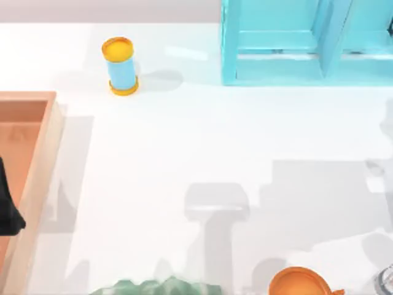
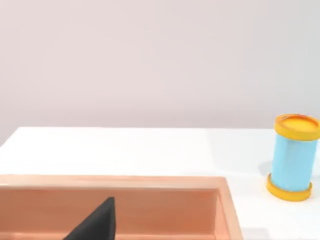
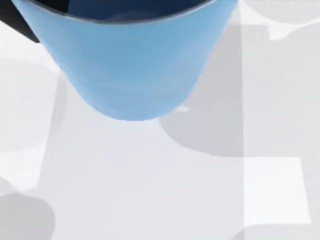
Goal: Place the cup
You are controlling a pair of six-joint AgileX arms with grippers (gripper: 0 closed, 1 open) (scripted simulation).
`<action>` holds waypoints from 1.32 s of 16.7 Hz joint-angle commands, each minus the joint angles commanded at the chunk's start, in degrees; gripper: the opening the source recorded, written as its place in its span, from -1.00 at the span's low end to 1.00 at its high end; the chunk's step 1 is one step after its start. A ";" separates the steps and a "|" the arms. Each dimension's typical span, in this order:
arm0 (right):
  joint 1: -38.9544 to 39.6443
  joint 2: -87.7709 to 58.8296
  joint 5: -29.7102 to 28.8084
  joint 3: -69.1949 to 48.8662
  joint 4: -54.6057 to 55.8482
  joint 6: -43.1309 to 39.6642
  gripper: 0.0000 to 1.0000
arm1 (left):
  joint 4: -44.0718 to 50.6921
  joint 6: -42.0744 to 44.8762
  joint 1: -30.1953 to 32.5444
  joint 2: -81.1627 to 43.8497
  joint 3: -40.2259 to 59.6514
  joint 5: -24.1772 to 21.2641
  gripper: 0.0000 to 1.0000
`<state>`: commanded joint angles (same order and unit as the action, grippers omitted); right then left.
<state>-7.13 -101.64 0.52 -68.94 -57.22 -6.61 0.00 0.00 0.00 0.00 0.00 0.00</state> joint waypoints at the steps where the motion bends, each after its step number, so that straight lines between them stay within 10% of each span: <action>1: 0.21 -0.69 -0.02 1.59 2.65 0.27 -1.00 | 0.00 0.00 0.00 0.00 0.00 0.00 1.00; 8: 0.75 -2.43 0.10 5.62 7.52 1.01 -1.00 | 0.00 0.00 0.00 0.00 0.00 0.00 1.00; 22: 0.75 -2.43 0.10 5.62 7.52 1.01 1.00 | 0.00 0.00 0.00 0.00 0.00 0.00 1.00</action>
<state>-6.38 -104.07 0.61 -63.33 -49.70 -5.59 0.00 0.00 0.00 0.00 0.00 0.00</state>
